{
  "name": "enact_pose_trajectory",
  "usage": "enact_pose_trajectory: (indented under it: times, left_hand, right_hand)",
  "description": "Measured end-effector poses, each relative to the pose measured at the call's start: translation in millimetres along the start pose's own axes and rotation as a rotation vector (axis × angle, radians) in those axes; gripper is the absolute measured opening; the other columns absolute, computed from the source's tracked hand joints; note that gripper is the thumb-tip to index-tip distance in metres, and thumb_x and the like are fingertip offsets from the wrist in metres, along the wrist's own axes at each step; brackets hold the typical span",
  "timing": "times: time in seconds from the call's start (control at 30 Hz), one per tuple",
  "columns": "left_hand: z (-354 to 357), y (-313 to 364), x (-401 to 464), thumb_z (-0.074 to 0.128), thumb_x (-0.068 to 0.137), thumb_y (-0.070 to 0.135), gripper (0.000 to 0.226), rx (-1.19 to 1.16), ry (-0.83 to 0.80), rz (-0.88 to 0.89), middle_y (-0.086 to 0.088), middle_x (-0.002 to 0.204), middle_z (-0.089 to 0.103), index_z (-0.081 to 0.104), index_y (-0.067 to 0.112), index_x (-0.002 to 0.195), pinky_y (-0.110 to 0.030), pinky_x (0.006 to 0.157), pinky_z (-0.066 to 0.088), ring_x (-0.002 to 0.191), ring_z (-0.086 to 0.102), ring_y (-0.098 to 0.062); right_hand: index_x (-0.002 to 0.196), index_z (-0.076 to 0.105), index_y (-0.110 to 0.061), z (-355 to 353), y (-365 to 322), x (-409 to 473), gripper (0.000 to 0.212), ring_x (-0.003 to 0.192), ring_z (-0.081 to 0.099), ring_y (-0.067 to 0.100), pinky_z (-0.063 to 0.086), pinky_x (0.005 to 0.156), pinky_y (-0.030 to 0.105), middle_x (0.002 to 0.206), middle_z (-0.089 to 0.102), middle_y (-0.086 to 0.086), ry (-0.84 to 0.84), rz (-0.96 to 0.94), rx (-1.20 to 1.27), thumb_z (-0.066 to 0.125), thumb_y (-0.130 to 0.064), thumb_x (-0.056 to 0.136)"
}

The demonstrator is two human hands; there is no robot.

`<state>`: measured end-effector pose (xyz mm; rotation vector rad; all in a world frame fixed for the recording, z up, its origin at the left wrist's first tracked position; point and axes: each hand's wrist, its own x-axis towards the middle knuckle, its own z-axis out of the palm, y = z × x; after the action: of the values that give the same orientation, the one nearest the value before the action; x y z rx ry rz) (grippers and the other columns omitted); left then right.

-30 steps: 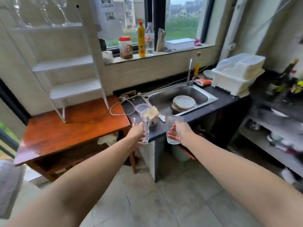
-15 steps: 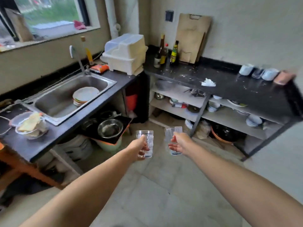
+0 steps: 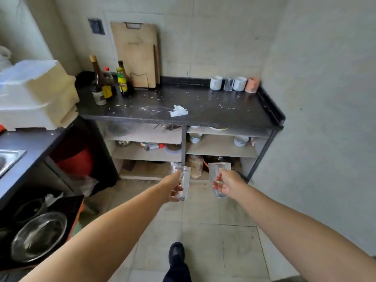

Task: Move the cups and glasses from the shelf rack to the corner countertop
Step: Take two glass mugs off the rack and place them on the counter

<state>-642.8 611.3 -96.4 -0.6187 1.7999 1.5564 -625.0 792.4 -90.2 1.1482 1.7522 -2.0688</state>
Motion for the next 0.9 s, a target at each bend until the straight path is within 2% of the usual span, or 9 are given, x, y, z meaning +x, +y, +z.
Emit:
enact_pose_trajectory:
  times: [0.07,0.13,0.2,0.33,0.5,0.63,0.77,0.83,0.9]
  left_hand:
    - [8,31,29,0.037,0.099,0.045,0.041,0.043,-0.027,0.019,-0.006,0.074,0.048,0.049,0.006,0.099,-0.041,0.088,0.051,0.065,0.042,-0.017]
    - [16,73,60,0.035,0.099,0.045,0.041,0.101,-0.047,0.061,-0.005,0.075,0.048,0.044,0.007,0.11,-0.036,0.073,0.053,0.063,0.044,-0.016]
    - [22,109,84,0.034,0.099,0.048,0.044,0.15,-0.049,0.087,-0.005,0.074,0.048,0.048,0.006,0.101,-0.033,0.067,0.049,0.061,0.043,-0.016]
    - [35,189,138,0.034,0.097,0.055,0.051,0.232,-0.071,0.137,-0.005,0.075,0.047,0.051,0.01,0.082,-0.031,0.072,0.048,0.064,0.044,-0.017]
    - [50,252,187,0.035,0.091,0.065,0.061,0.274,-0.124,0.1,-0.01,0.093,0.056,0.057,0.009,0.098,-0.036,0.067,0.053,0.083,0.051,-0.022]
    - [76,304,224,0.038,0.096,0.053,0.046,0.247,-0.178,0.086,-0.003,0.072,0.049,0.051,0.014,0.075,-0.029,0.063,0.047,0.062,0.044,-0.017]
    - [117,347,272,0.036,0.096,0.045,0.041,0.267,-0.191,0.088,-0.004,0.073,0.052,0.051,0.014,0.075,-0.041,0.091,0.049,0.065,0.047,-0.018]
    - [139,368,298,0.033,0.098,0.043,0.044,0.255,-0.189,0.087,-0.003,0.066,0.05,0.047,0.012,0.07,-0.042,0.093,0.048,0.059,0.046,-0.016]
    - [174,397,332,0.032,0.099,0.043,0.046,0.247,-0.187,0.09,-0.002,0.062,0.048,0.047,0.013,0.067,-0.039,0.087,0.047,0.056,0.045,-0.016]
  right_hand:
    - [0.072,0.043,-0.008,1,-23,28,0.028,0.053,0.045,0.02,0.045,0.033,0.017,0.066,0.039,0.008,0.023,-0.004,0.004,0.036,-0.012,0.099]
    - [0.07,0.043,-0.008,5,-57,60,0.03,0.053,0.046,0.021,0.046,0.034,0.018,0.065,0.04,0.007,0.042,-0.011,0.034,0.037,-0.011,0.099]
    - [0.067,0.042,-0.009,7,-85,84,0.032,0.053,0.046,0.021,0.047,0.037,0.019,0.065,0.04,0.007,0.06,0.001,0.056,0.038,-0.012,0.098]
    - [0.066,0.042,-0.009,11,-147,134,0.032,0.055,0.049,0.021,0.048,0.041,0.023,0.065,0.042,0.006,0.115,-0.053,0.106,0.042,-0.014,0.098]
    - [0.072,0.042,-0.011,5,-197,184,0.026,0.055,0.05,0.02,0.049,0.048,0.027,0.068,0.041,0.006,0.182,-0.106,0.133,0.045,-0.017,0.097]
    - [0.074,0.047,-0.009,-5,-243,239,0.025,0.057,0.051,0.02,0.05,0.055,0.03,0.07,0.043,0.008,0.256,-0.132,0.151,0.047,-0.019,0.097]
    - [0.068,0.045,-0.009,-21,-289,308,0.031,0.057,0.051,0.019,0.051,0.057,0.03,0.066,0.044,0.007,0.289,-0.164,0.18,0.046,-0.02,0.098]
    - [0.069,0.045,-0.009,-33,-312,345,0.031,0.059,0.052,0.019,0.051,0.057,0.031,0.067,0.044,0.007,0.288,-0.164,0.207,0.046,-0.02,0.098]
    - [0.07,0.045,-0.009,-51,-343,391,0.029,0.059,0.052,0.019,0.052,0.056,0.03,0.068,0.045,0.008,0.278,-0.156,0.212,0.046,-0.019,0.098]
